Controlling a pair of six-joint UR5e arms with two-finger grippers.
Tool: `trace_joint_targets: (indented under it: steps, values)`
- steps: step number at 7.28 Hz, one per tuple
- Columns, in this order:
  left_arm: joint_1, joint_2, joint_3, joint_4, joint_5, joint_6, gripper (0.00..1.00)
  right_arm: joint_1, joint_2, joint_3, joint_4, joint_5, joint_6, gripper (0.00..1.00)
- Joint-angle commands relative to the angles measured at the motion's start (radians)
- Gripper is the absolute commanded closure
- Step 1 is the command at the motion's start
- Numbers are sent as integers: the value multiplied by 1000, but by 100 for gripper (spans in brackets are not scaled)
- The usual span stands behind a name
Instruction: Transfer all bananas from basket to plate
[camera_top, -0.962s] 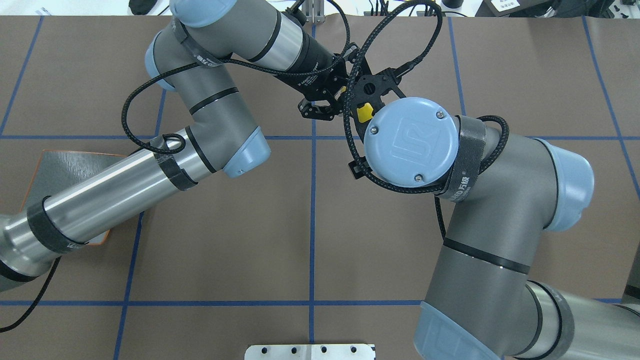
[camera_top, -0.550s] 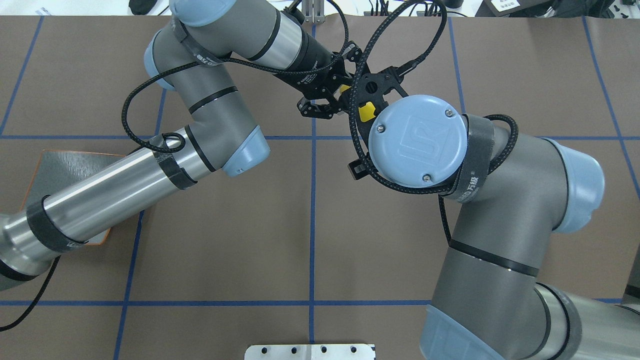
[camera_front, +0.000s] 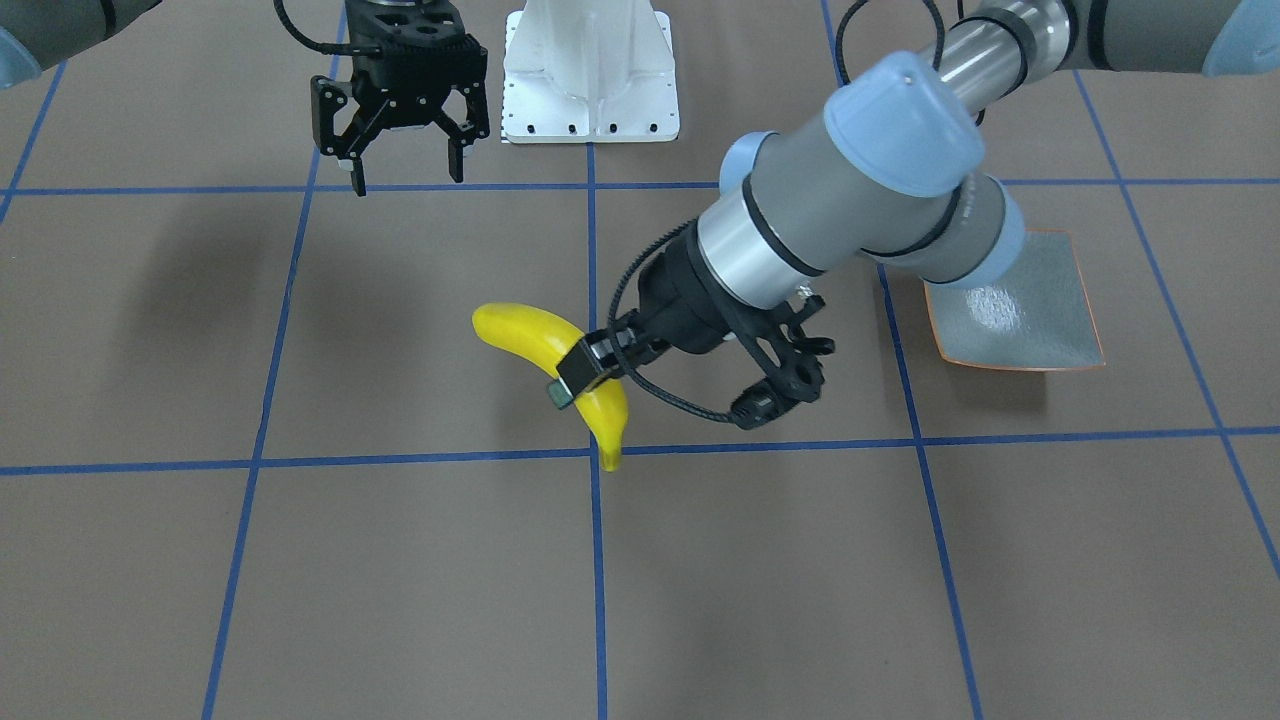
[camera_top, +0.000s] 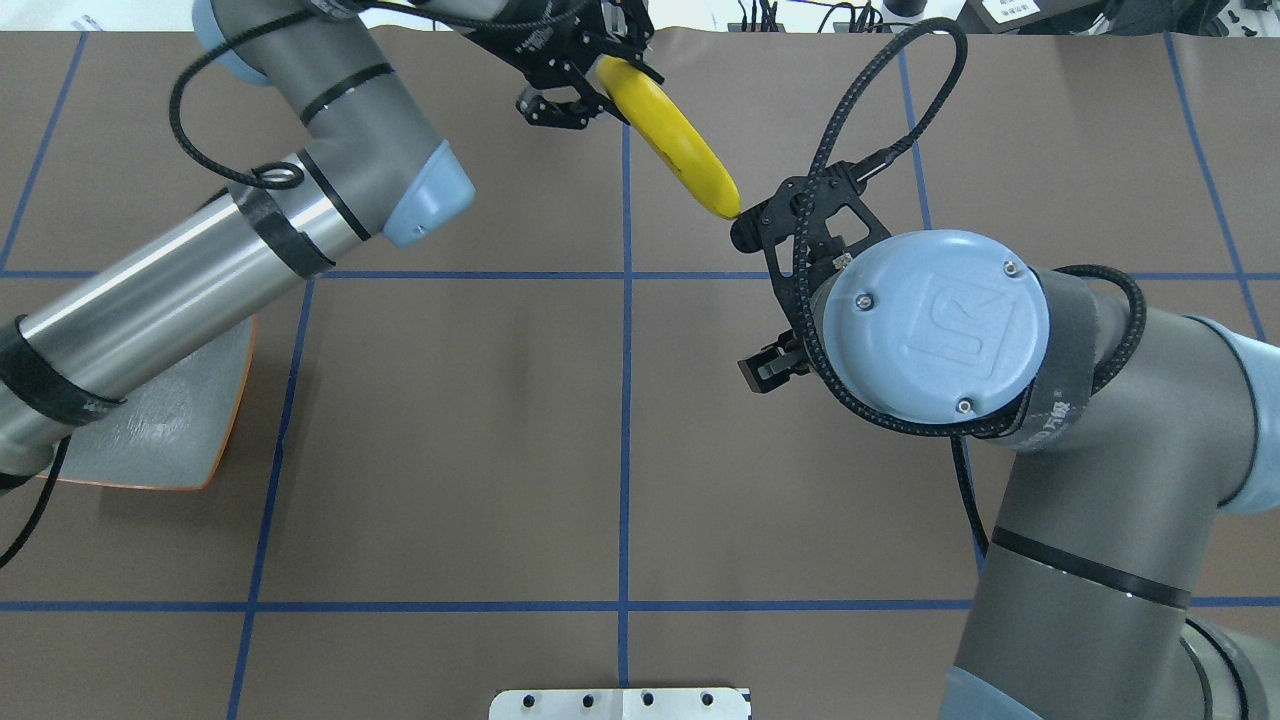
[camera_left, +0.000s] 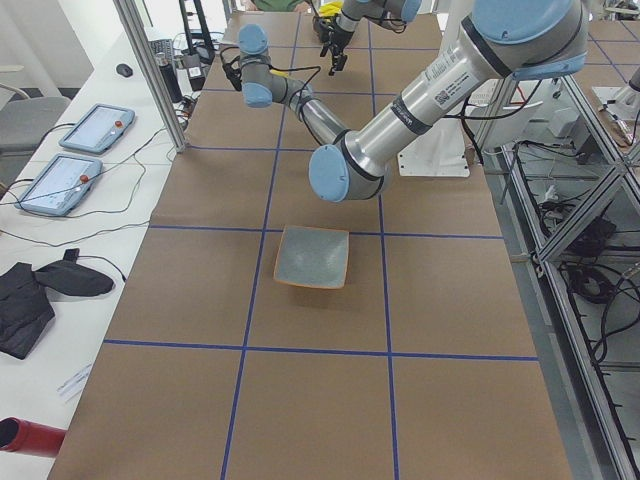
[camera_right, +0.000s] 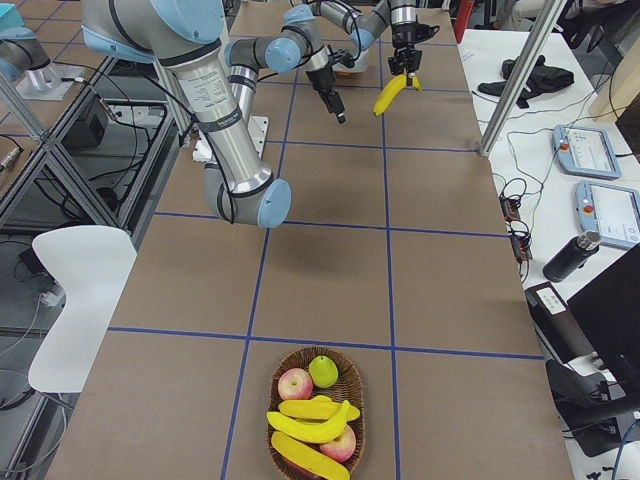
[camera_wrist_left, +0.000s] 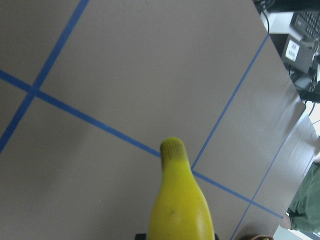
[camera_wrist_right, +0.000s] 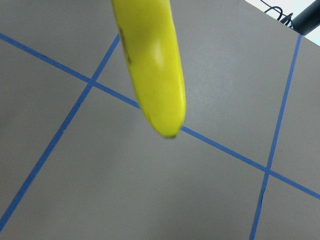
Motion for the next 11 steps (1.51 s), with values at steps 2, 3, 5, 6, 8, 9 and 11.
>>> trace_joint_targets:
  steps: [2,3,5,6,8,9,11]
  values:
    - [-201,108,35,49,-209,183,100,100,-5,-48,12,134,-61,0]
    - [-253,168,26,50,-305,240,100,194,-4,-91,15,241,-128,0]
    - [-307,221,-32,54,-314,369,100,393,-2,-230,106,449,-250,0]
    - [-317,271,-83,54,-262,446,100,491,-4,-342,200,638,-256,0]
    - [-298,351,-233,56,-20,550,100,528,-20,-375,267,664,-256,0]
    - [-294,374,-264,63,74,609,100,534,-20,-376,267,662,-256,0]
    - [-289,426,-322,183,269,866,100,552,-19,-415,268,665,-256,0]
